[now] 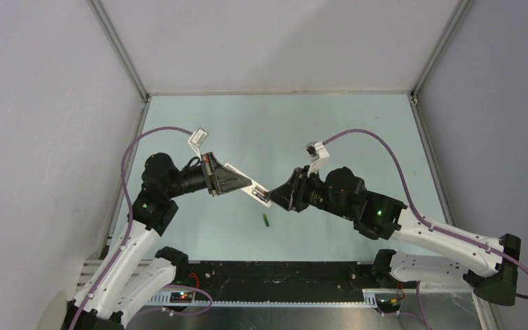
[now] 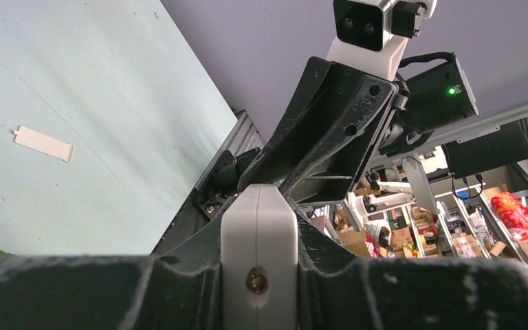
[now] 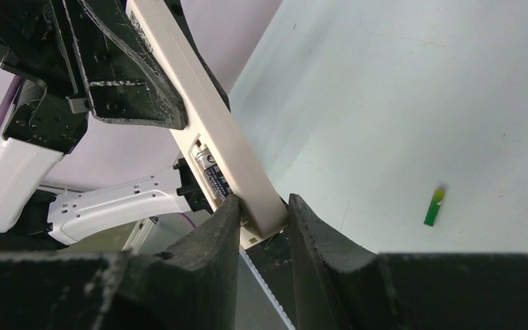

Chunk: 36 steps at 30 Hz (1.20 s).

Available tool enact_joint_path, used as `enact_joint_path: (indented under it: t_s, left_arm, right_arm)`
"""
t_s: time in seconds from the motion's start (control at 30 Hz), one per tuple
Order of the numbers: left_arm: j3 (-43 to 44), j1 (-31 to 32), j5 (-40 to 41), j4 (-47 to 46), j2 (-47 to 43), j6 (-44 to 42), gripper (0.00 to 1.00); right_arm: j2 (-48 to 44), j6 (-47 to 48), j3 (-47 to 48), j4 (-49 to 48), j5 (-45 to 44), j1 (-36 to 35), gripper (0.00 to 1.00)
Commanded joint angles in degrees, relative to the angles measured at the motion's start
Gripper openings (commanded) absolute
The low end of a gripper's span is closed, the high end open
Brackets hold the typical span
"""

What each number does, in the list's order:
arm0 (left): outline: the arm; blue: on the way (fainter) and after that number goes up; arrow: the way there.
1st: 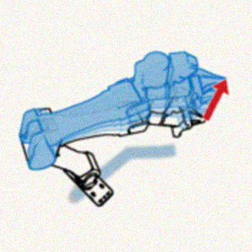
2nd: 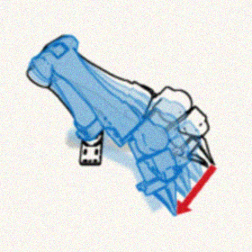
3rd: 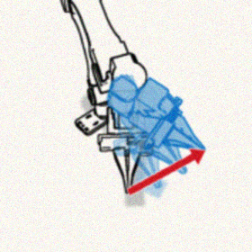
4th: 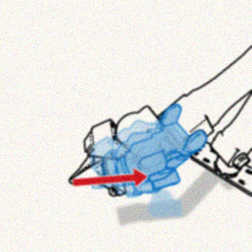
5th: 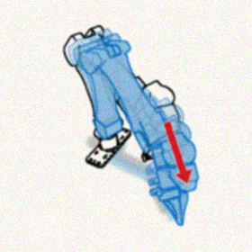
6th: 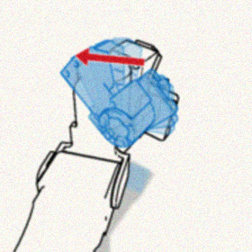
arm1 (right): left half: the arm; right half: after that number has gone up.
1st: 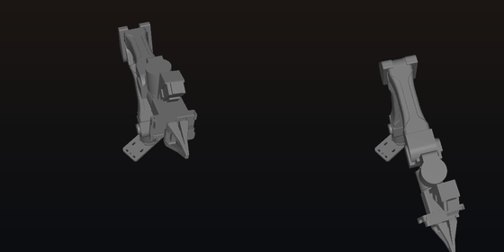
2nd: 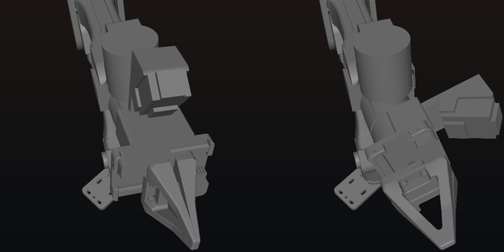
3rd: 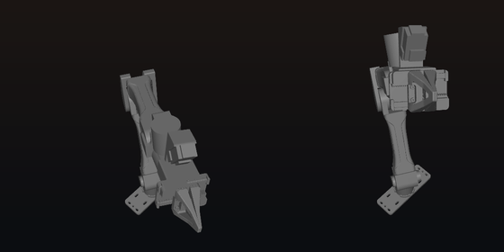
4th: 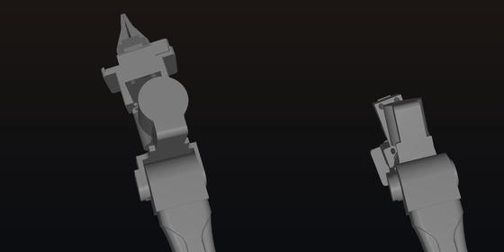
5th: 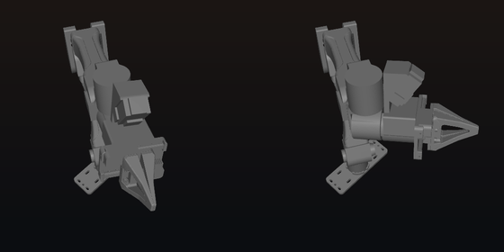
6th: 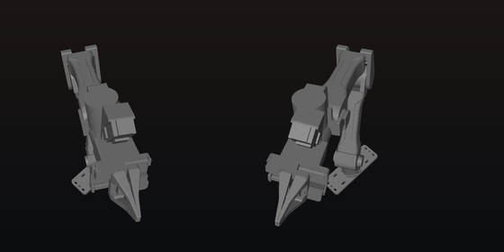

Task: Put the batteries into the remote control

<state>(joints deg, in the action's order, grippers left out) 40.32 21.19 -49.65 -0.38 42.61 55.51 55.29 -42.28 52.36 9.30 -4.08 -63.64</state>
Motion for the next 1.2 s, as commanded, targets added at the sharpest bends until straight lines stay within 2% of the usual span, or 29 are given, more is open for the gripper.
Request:
enact_joint_path:
  t_s: [0.0,0.07,0.13,0.23,0.3,0.37,0.6,0.67,0.7,0.73,0.87,0.97,1.17]
  left_arm:
    - [2.8,-0.4,1.9,-3.3,-1.1,0.0,0.00]
    - [2.7,-0.4,1.9,-2.8,-1.2,-0.8,0.00]
    - [2.6,-0.4,2.1,-1.8,-1.4,-2.8,0.00]
    - [2.5,-0.4,2.3,0.7,-1.7,-5.3,0.00]
    - [2.5,-0.5,2.1,2.7,-1.9,-7.4,0.00]
    - [2.8,-0.5,1.7,4.6,-1.9,-9.8,0.00]
    - [3.4,-0.7,-0.7,7.1,-3.2,-15.6,0.00]
    - [3.7,-1.0,-0.7,7.9,-4.2,-16.7,0.00]
    - [4.0,-1.4,-0.5,8.4,-4.6,-16.9,0.00]
    - [4.2,-1.6,-0.3,9.3,-5.2,-17.6,0.00]
    - [4.5,-3.2,0.6,11.9,-6.3,-18.5,0.00]
    - [3.7,-4.8,0.3,12.4,-6.2,-18.0,0.00]
    - [2.8,-7.1,0.4,13.2,-5.4,-16.9,0.00]
  right_arm:
    - [0.0,1.0,0.3,0.9,-0.5,-0.5,0.33]
    - [-1.2,-0.1,0.3,1.3,-1.0,0.2,0.37]
    - [-2.4,-1.1,0.3,1.4,-1.4,1.4,0.46]
    - [-4.6,-1.0,0.3,1.0,-2.5,1.8,0.70]
    - [-6.4,0.0,0.3,0.7,-2.6,2.2,0.79]
    - [-8.3,0.5,0.3,1.4,-2.6,3.0,0.83]
    - [-11.7,1.9,0.3,10.7,-7.7,4.0,0.83]
    - [-10.9,1.2,0.1,14.7,-10.6,4.1,0.78]
    - [-10.2,0.3,-0.5,16.5,-12.3,4.1,0.72]
    - [-9.8,0.2,-1.0,16.9,-12.9,4.1,0.64]
    - [-5.8,-0.5,-4.3,16.8,-14.1,3.9,0.52]
    - [0.0,0.0,-5.6,14.2,-13.3,2.9,0.51]
    - [13.9,2.8,-5.8,5.3,-7.6,0.6,0.61]
